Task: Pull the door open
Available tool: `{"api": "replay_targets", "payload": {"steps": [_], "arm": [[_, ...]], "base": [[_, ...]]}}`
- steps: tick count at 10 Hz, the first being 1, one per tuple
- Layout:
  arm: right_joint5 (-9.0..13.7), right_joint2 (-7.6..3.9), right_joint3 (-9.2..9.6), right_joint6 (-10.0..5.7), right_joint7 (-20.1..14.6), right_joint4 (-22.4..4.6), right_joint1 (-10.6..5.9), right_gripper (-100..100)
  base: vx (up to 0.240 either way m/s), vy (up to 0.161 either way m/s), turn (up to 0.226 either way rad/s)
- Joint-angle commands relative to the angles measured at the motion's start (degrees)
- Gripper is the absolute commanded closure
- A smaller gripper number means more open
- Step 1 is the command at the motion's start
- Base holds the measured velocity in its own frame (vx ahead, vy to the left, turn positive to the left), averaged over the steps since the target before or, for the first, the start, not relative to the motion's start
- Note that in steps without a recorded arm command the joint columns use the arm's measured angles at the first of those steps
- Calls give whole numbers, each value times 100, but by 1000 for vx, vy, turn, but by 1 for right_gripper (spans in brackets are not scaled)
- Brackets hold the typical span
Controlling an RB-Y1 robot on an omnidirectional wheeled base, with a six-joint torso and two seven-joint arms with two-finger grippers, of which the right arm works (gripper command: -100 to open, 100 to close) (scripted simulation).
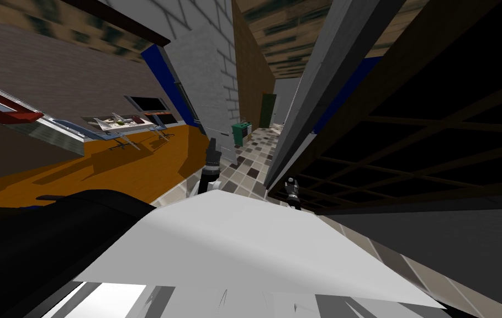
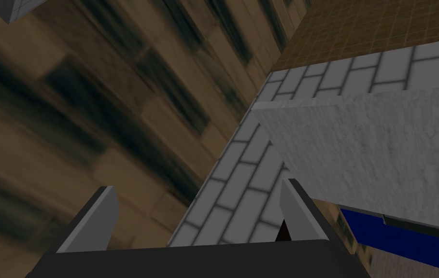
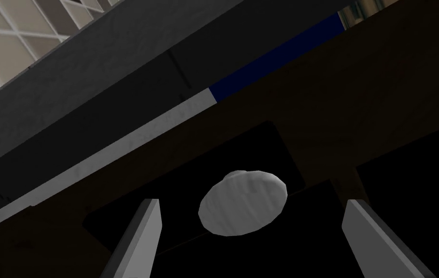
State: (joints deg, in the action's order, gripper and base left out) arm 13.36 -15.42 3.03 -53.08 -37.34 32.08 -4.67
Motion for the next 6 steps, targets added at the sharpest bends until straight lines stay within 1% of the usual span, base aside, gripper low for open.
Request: {"api": "replay_targets", "payload": {"steps": [1,2,3,4,5,6], "arm": [[112,16,59,21,-286,19,-9,-100],[112,16,59,21,-385,19,-9,-100],[188,27,100,35,-584,31,-16,-100],[188,27,100,35,-620,31,-16,-100],[269,38,142,50,-850,44,-24,-100],[351,50,185,65,-1000,57,-32,-100]], "base": [[-73,-24,42],[-57,-17,16],[-45,-12,28],[-31,-15,13],[-40,-17,22],[-60,-28,52]]}}
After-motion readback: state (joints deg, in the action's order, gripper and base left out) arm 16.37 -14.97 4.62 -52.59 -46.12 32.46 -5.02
